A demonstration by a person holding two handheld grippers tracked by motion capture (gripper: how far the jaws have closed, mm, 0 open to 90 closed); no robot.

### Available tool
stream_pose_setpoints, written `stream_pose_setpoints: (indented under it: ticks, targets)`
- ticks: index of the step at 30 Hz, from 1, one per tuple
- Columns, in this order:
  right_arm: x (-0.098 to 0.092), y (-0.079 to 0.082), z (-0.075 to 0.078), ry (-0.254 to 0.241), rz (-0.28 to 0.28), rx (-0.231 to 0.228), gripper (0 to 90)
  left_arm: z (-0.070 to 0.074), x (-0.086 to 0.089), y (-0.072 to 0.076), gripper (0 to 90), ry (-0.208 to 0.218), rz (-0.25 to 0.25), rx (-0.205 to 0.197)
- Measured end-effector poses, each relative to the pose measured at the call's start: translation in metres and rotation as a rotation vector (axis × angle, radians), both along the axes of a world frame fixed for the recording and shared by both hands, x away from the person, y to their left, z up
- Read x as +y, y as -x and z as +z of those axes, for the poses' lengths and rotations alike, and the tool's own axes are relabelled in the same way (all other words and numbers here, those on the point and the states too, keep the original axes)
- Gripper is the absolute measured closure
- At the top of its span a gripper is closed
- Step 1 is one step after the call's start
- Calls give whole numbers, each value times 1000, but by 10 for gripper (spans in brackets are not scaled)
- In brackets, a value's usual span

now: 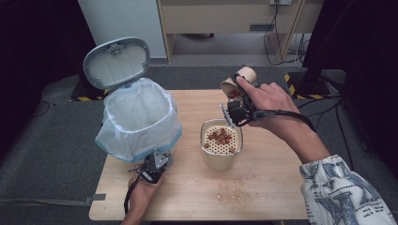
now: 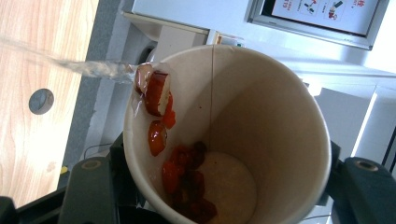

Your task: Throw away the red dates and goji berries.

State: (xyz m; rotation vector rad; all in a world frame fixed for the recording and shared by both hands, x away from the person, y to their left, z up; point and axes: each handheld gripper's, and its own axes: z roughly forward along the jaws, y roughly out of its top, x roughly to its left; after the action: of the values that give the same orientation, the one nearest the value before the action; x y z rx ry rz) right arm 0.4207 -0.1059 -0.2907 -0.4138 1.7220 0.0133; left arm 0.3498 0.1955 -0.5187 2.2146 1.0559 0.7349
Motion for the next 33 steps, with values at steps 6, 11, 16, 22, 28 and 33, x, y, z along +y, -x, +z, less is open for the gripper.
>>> stream_pose_setpoints:
  ticks: [6,11,16,22,28,33]
  targets:
    - [0,-1,2,-12,1,-5,344,0,0,0,897,1,1,0]
    - [3,0,-5,48,18,-14,344,0,0,0,897,0,0,0]
    - [3,-2,-2,15,6,-20,344,0,0,0,897,0,-1,0]
    - [7,-3,-15,88,20,-24,344,0,0,0,897,1,0,1]
    - [6,-2,-11,77,17,-31,344,0,0,0,897,1,0,1]
    - [6,-1,-11,91,22,-33,344,0,0,0,896,0,0,0]
